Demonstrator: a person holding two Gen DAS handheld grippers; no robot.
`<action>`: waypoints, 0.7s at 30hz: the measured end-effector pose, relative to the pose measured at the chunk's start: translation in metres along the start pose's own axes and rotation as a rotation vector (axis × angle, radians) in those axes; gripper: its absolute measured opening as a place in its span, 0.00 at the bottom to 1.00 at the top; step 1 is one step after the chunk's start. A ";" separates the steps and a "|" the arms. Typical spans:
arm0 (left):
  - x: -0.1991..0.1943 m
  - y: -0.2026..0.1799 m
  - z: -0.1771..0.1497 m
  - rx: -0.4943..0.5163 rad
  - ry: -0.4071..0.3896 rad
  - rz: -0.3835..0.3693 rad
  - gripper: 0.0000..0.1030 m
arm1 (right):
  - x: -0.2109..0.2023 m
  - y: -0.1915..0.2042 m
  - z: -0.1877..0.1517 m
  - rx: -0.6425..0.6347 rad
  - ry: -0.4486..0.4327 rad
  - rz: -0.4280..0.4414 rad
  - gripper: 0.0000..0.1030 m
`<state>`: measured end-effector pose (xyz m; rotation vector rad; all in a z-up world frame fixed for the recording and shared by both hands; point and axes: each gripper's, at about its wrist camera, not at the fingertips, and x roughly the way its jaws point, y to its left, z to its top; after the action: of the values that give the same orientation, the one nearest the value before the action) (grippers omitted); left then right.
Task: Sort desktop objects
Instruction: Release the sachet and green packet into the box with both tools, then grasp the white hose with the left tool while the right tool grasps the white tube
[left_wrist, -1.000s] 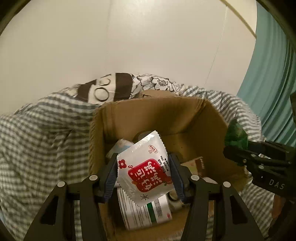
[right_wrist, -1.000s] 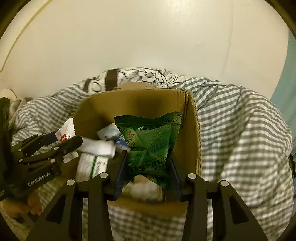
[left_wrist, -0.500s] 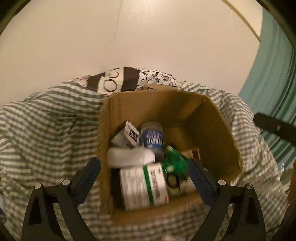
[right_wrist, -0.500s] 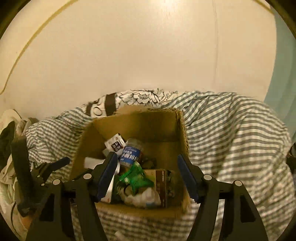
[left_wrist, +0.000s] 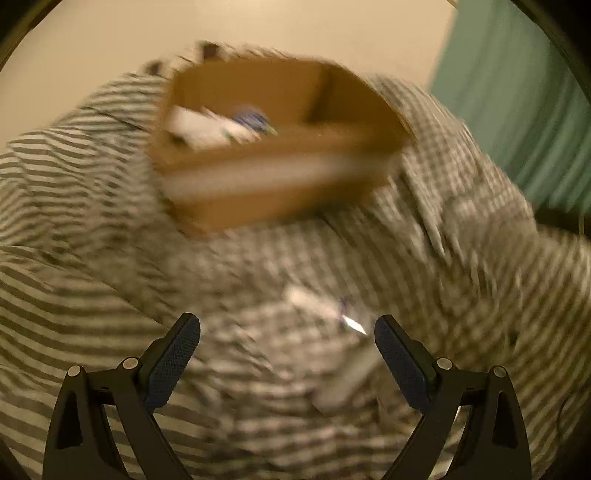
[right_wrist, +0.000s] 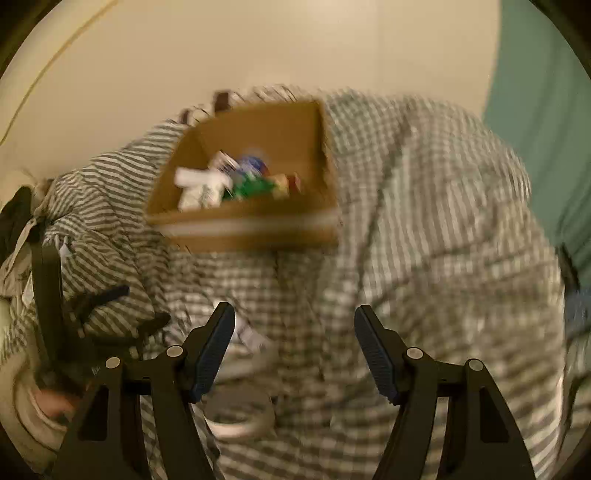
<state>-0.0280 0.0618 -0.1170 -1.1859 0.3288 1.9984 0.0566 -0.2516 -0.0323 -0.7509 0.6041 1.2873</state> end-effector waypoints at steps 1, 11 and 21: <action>0.011 -0.007 -0.006 0.022 0.029 -0.004 0.95 | 0.001 -0.003 0.000 0.011 0.005 -0.001 0.65; 0.072 -0.048 -0.025 0.201 0.219 -0.049 0.62 | 0.020 0.023 -0.003 -0.071 0.055 -0.020 0.65; 0.063 -0.048 -0.025 0.224 0.194 -0.188 0.13 | 0.060 0.026 -0.009 -0.079 0.159 -0.058 0.65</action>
<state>0.0062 0.1105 -0.1756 -1.2216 0.5051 1.6426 0.0428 -0.2183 -0.0874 -0.9360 0.6576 1.2105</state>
